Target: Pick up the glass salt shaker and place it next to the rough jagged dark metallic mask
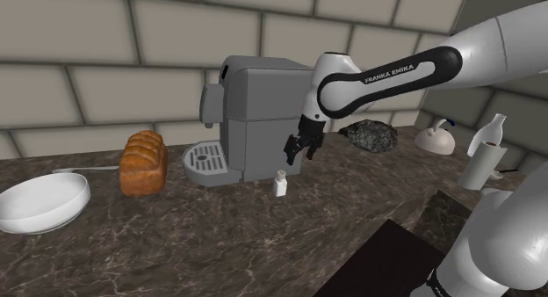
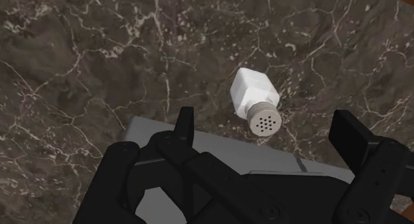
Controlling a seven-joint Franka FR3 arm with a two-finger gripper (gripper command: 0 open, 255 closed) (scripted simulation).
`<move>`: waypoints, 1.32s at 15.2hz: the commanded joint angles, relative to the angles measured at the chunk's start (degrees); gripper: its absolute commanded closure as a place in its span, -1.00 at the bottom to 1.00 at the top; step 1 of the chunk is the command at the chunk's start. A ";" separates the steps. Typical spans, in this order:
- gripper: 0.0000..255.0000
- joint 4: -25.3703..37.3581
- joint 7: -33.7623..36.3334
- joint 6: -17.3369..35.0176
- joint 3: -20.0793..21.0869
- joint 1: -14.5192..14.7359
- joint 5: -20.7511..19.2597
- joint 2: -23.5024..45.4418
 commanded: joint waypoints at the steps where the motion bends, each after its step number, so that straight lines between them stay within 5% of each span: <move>1: -1.00 1.32 0.71 3.09 0.51 0.12 -0.14 3.82; 11: -1.00 2.16 2.31 11.95 1.55 0.62 -0.93 12.90; 19: -1.00 2.06 2.33 12.38 1.57 0.64 -0.97 13.23; 20: 1.00 2.06 2.33 12.38 1.57 0.64 -0.97 13.23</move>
